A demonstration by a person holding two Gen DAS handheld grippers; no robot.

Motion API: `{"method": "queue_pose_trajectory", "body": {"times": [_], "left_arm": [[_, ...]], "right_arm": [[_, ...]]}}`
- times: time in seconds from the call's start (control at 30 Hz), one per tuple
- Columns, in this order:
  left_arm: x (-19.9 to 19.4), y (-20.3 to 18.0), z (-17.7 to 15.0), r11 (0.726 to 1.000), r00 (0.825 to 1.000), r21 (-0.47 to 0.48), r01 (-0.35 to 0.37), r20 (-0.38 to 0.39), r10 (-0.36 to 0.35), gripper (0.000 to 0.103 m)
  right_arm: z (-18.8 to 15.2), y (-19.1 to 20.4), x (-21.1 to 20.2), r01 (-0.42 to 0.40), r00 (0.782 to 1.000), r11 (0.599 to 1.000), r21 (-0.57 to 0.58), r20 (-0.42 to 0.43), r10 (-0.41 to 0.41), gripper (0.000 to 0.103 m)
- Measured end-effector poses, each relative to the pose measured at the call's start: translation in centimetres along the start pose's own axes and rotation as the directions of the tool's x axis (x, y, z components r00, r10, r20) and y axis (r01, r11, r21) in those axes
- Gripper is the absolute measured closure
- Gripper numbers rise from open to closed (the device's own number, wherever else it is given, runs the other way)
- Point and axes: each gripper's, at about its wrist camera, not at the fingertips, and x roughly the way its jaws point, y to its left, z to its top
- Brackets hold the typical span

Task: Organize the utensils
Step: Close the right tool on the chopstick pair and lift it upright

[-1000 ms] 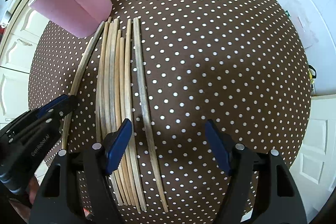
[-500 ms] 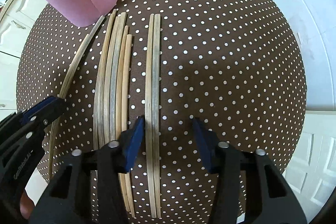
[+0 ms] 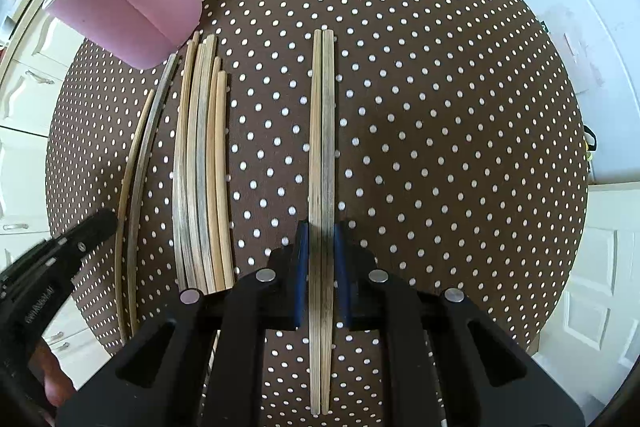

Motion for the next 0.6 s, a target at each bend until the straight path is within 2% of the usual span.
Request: {"method": "queue_pose_trajectory", "body": {"times": [0.3,0.4,0.43,0.47,0.5,0.53,0.6], "left_arm": [[0.2,-0.8,0.0,0.996,0.998,0.083,0.016,-0.059,-0.011,0.098],[0.1,-1.1,0.3,0.994,0.996,0.099,0.044,-0.075,-0.037,0.098],[-0.1,-1.3,0.4,0.993,0.997,0.113,0.038,-0.073,-0.030,0.088],[-0.2,-1.2,0.6,0.992,0.997,0.124,0.034,-0.071,-0.025,0.050],[-0.2,-1.3,1.4,0.990,0.998,0.135,0.031,-0.062,-0.023,0.031],[-0.6,-1.5,2.0,0.990,0.999,0.139,0.038,-0.024,-0.035,0.026],[-1.5,-1.8,2.5,0.989,0.999,0.142,0.028,0.021,-0.031,0.026]], "right_arm": [[-1.7,-0.4,0.2,-0.014,1.000,1.000,0.014,-0.010,0.014,0.091],[-4.1,-0.6,-1.2,-0.019,1.000,1.000,0.025,-0.012,0.020,0.091],[-4.3,-0.8,-1.4,-0.021,1.000,0.999,0.027,-0.013,0.021,0.091],[-4.7,-1.0,-1.5,-0.022,1.000,0.999,0.029,-0.014,0.022,0.091],[-5.0,-1.3,-1.6,-0.024,1.000,0.999,0.032,-0.014,0.024,0.091],[-4.8,-1.4,-1.4,-0.025,1.000,0.999,0.036,-0.015,0.026,0.091],[-5.3,-1.8,-1.5,-0.029,0.999,0.999,0.043,-0.016,0.030,0.091]]}}
